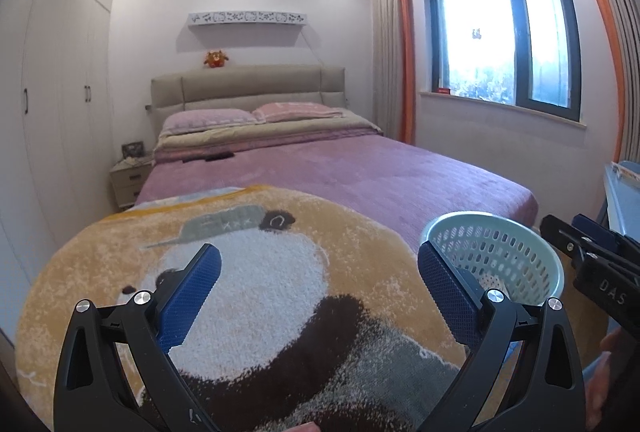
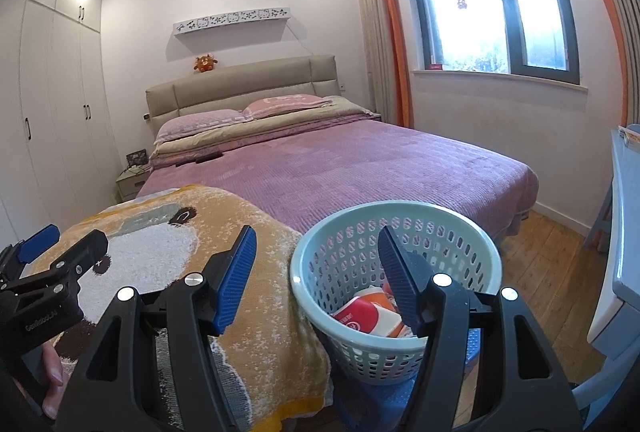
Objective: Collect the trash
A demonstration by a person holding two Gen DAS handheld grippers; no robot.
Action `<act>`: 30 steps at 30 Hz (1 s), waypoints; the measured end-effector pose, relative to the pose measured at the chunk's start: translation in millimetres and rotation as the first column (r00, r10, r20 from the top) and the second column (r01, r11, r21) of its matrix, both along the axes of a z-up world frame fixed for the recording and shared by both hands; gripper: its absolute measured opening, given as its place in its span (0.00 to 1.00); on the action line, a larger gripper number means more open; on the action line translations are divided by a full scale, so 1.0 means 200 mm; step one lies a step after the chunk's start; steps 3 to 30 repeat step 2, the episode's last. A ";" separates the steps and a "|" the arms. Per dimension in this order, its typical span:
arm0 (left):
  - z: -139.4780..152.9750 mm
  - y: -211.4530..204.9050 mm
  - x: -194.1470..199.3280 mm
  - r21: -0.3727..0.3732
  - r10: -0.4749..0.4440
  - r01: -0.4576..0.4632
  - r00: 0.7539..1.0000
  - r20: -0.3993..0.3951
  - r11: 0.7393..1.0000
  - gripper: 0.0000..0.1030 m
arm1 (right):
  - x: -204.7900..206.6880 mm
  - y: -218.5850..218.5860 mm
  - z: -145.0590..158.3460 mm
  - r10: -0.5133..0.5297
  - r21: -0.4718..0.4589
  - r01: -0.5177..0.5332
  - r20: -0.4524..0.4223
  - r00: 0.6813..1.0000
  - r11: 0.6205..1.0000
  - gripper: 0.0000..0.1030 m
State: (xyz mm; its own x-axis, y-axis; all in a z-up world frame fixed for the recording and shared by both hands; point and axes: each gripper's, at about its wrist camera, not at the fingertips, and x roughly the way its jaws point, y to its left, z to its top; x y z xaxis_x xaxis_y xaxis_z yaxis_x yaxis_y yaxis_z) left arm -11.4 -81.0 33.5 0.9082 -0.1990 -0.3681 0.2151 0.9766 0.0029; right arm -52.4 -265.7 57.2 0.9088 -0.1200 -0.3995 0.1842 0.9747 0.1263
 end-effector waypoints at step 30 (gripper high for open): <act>0.00 0.02 -0.01 0.002 0.010 -0.010 1.000 0.001 1.000 0.93 | 0.01 0.03 0.00 0.014 -0.003 -0.014 -0.005 1.000 1.000 0.58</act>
